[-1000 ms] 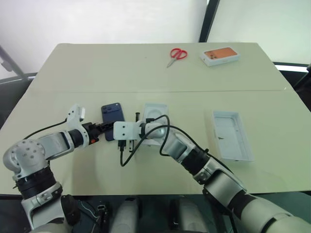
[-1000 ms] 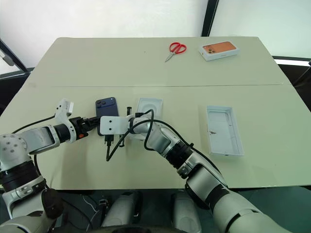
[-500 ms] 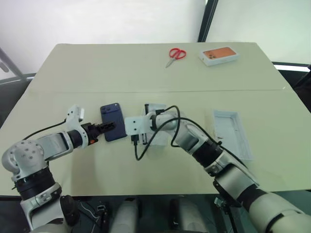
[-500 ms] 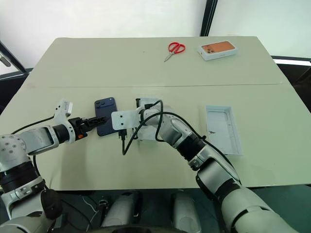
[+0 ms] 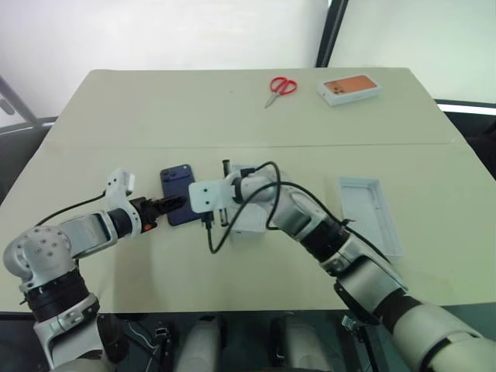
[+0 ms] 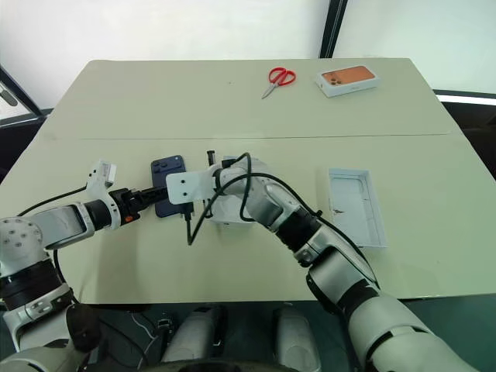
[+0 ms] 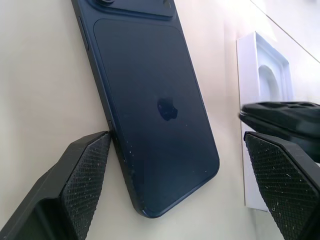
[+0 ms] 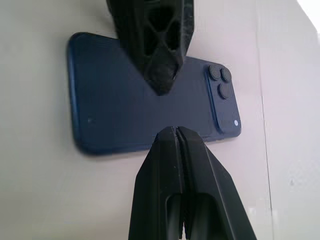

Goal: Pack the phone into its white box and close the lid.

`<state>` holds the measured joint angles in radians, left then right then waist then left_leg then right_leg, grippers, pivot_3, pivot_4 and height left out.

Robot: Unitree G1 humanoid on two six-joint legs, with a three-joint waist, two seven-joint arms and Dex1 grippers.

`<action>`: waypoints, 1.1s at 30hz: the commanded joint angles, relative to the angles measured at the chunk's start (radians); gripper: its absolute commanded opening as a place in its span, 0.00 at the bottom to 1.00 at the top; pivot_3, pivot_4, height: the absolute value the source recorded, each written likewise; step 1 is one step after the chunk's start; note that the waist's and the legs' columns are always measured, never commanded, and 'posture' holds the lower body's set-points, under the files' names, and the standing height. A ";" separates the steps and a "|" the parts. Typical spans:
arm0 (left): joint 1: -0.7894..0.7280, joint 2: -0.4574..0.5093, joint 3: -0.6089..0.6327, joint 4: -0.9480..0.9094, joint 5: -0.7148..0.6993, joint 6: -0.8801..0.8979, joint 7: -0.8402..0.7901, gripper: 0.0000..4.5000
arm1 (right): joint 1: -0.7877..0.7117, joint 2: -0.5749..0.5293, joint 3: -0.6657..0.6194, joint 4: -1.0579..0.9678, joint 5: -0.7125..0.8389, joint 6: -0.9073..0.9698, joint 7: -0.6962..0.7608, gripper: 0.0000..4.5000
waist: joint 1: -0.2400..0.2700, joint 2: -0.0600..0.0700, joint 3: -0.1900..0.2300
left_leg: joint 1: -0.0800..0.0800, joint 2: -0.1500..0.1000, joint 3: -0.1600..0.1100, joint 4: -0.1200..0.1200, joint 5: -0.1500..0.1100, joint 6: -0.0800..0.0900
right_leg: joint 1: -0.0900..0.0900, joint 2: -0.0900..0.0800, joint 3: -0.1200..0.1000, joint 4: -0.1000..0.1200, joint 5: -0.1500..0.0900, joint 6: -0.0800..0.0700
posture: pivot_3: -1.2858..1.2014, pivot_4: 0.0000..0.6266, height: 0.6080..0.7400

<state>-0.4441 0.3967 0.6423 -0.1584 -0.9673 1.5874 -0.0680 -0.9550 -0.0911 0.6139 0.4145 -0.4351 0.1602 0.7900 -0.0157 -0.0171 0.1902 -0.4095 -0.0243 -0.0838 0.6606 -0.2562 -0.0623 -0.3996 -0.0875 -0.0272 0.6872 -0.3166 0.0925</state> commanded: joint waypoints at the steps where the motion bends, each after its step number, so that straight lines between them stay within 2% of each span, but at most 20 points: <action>1: 0.016 -0.014 -0.006 -0.005 0.002 0.027 0.000 1.00 | -0.052 0.036 -0.005 0.089 -0.012 -0.035 -0.048 0.01 | 0.002 0.000 0.000 | 0.000 0.000 0.000 0.000 0.000 0.000 | 0.000 0.000 0.000 0.000 0.000 0.000 | 0.52 0.24 0.68; 11: 0.022 -0.027 0.010 -0.024 -0.014 0.027 0.013 1.00 | -0.081 0.083 0.003 0.242 -0.034 -0.134 -0.098 0.01 | -0.001 0.000 0.000 | 0.000 0.000 0.000 0.000 0.000 0.000 | 0.000 0.000 0.000 0.000 0.000 0.000 | 0.52 0.24 0.68; 28: 0.049 -0.006 0.027 -0.014 -0.043 0.027 -0.015 1.00 | -0.026 0.092 0.032 0.211 -0.054 -0.207 -0.079 0.01 | -0.004 0.000 0.000 | 0.000 0.000 0.000 0.000 0.000 0.000 | 0.000 0.000 0.000 0.000 0.000 0.000 | 0.52 0.24 0.68; 33: 0.062 0.023 0.022 0.008 -0.054 0.027 -0.021 1.00 | -0.041 0.095 0.020 0.208 -0.076 -0.196 -0.122 0.01 | -0.005 0.000 0.000 | 0.000 0.001 0.000 0.000 0.000 -0.001 | -0.001 0.001 0.000 0.001 0.000 0.000 | 0.52 0.24 0.68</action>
<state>-0.3980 0.4073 0.6785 -0.1662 -1.0153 1.5881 -0.0883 -0.9797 -0.0021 0.6348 0.6421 -0.4943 -0.0355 0.6903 -0.0204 -0.0171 0.1902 -0.4094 -0.0236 -0.0838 0.6600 -0.2559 -0.0631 -0.4005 -0.0870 -0.0271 0.6880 -0.3166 0.0925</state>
